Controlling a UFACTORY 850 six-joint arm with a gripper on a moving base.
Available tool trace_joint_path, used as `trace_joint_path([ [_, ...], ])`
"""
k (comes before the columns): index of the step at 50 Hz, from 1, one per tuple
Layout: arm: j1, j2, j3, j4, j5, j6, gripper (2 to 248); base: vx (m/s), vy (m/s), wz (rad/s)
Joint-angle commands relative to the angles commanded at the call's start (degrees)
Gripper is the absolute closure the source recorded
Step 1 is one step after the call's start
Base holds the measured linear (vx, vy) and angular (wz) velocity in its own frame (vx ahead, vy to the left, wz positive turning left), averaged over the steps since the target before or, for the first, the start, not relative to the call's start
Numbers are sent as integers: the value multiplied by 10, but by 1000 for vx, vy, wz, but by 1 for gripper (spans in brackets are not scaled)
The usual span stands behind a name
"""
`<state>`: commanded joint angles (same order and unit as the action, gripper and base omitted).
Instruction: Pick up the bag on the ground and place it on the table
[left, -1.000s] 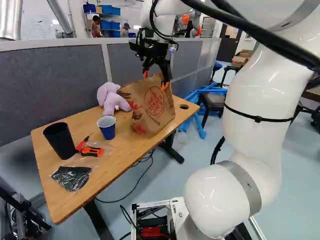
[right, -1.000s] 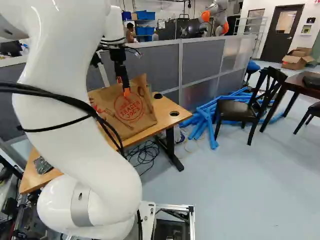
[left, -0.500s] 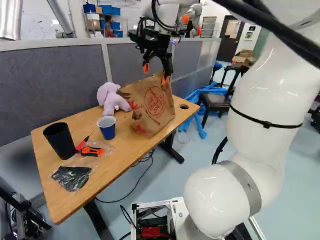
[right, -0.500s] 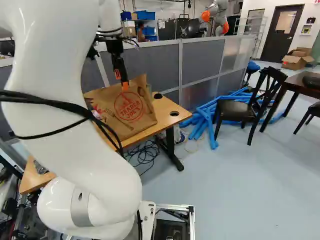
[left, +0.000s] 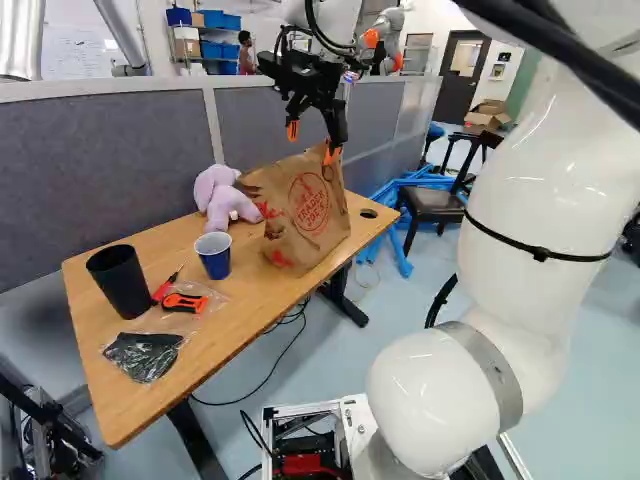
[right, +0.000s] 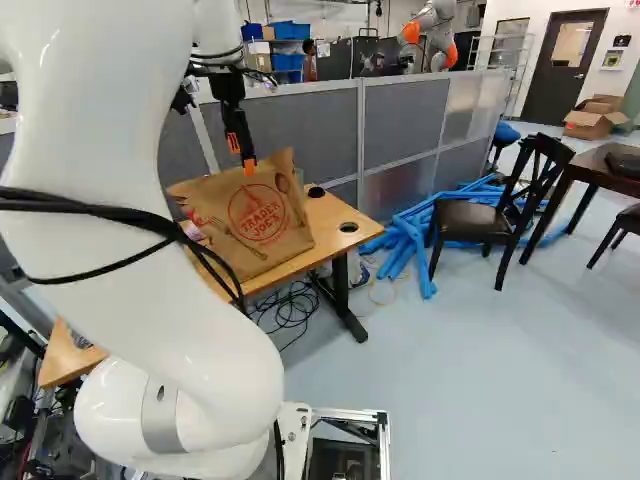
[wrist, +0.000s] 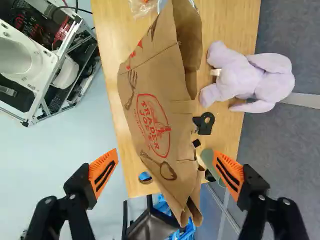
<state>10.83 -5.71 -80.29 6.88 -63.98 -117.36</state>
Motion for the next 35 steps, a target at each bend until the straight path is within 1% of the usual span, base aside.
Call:
trace_joint_path([
  [12,-15,4,5,0,0,0,3,0,0,0],
  [35,-53,-1,-1,0,0,0,3,0,0,0],
])
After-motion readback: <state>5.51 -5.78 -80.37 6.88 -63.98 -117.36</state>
